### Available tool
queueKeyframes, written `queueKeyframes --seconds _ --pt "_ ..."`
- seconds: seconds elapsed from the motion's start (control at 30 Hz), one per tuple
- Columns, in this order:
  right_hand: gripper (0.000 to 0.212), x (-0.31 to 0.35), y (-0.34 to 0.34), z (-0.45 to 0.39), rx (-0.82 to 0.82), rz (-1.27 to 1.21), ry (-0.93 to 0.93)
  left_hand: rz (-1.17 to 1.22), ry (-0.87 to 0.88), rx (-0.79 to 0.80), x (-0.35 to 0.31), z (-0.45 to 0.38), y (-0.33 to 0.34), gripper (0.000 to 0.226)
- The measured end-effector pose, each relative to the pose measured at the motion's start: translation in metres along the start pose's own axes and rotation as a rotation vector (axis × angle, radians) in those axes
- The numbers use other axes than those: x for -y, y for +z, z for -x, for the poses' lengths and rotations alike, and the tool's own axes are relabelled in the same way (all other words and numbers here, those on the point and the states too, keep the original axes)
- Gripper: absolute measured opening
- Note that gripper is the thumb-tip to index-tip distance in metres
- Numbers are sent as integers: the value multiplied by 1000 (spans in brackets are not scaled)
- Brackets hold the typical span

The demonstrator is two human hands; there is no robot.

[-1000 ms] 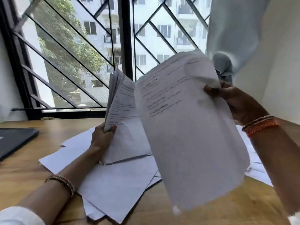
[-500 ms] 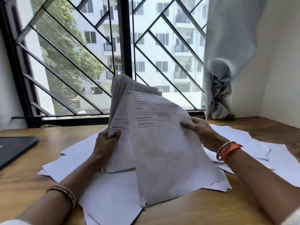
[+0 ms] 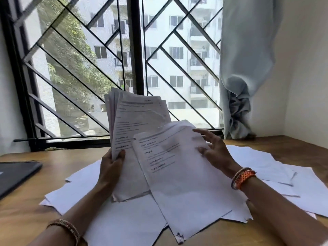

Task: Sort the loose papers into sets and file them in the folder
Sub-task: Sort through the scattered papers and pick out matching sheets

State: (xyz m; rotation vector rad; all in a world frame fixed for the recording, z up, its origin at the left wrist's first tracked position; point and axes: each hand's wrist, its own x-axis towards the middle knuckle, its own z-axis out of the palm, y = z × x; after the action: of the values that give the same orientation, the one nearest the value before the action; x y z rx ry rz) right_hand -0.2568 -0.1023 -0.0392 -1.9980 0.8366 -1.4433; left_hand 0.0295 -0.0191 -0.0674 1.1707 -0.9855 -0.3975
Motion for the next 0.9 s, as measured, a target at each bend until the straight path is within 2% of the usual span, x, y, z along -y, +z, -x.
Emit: queueKeyframes --seconds 0.07,0.13,0.3,0.4,0.5,0.6,0.7,0.77,0.8,0.83,0.9 --pt "56 3 1 -1 -12 -29 -23 38 35 10 -4 3 1 4" --pt "54 5 1 -3 -15 -29 -34 51 70 -5 -6 5 2 17" --pt "67 6 6 -2 29 60 -80 14 203 -51 -9 9 4 14" --pt "71 4 10 -2 23 158 -120 4 209 -46 -9 8 3 32" --pt "72 3 9 -3 14 161 -126 -7 195 -38 -9 8 2 37" --pt "72 -1 8 -5 31 154 -119 -20 191 -36 -8 7 1 32" --pt "73 -1 9 -5 19 155 -108 -34 177 -40 -7 7 1 14" --pt "71 6 8 -3 34 144 -23 -50 182 -42 -9 8 2 13" --pt "66 11 5 -2 75 106 96 -62 189 -45 -9 7 3 14" --pt "54 15 0 0 167 64 251 -80 194 -49 -8 7 2 16" --pt "30 21 -12 5 509 117 539 -122 183 -58 -5 5 2 19"
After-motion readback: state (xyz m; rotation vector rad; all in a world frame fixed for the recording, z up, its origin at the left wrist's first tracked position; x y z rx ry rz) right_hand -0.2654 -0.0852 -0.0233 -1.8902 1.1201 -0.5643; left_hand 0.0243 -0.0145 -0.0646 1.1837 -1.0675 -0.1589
